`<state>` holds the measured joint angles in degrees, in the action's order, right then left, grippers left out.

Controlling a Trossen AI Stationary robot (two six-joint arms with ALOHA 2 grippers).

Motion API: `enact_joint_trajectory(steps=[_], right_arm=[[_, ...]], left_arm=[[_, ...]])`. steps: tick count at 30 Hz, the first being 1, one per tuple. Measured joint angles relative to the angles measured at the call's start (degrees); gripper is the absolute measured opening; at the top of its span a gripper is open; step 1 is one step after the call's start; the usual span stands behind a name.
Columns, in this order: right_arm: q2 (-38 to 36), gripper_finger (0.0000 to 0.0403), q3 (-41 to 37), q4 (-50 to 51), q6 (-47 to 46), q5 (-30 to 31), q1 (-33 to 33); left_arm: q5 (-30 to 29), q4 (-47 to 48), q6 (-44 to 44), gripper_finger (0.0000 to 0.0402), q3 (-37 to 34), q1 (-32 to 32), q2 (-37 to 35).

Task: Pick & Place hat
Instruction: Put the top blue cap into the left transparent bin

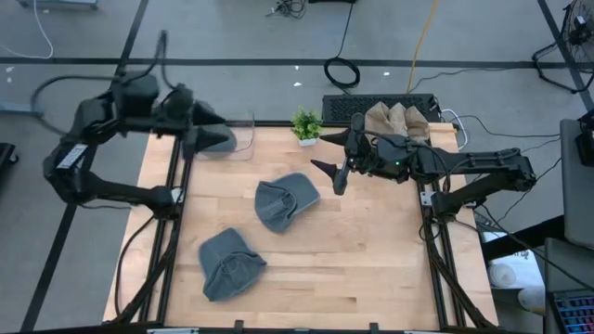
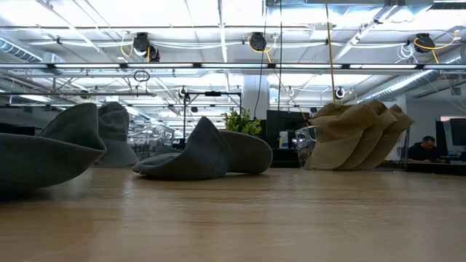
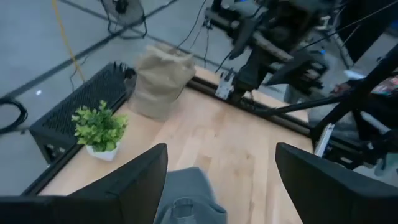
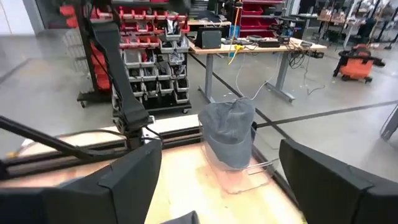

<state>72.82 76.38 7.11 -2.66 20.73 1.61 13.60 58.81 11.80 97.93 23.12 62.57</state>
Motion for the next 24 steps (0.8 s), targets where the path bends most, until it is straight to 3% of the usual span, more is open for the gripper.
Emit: enact_joint_trajectory(steps=[5, 14, 19, 24], right_arm=[[0.0, 0.0311, 0.0, 0.0, -7.06, -0.02, 0.0], [0.0, 0.0311, 0.0, 0.0, -6.78, 0.51, 3.47], [0.0, 0.031, 0.0, 0.02, -6.7, 3.64, 7.81], [0.0, 0.0309, 0.0, 1.12, -3.68, 4.76, 9.04]], left_arm=[[-6.92, -0.05, 4.22, 0.0308, 0.0, -10.47, -2.37], [-20.66, -0.52, 6.23, 0.0308, -1.84, -29.67, -1.34], [-30.91, -1.93, 6.8, 0.0308, -9.36, -37.71, -2.76], [-33.65, -11.06, 7.69, 0.0308, -19.18, -41.71, -5.72]])
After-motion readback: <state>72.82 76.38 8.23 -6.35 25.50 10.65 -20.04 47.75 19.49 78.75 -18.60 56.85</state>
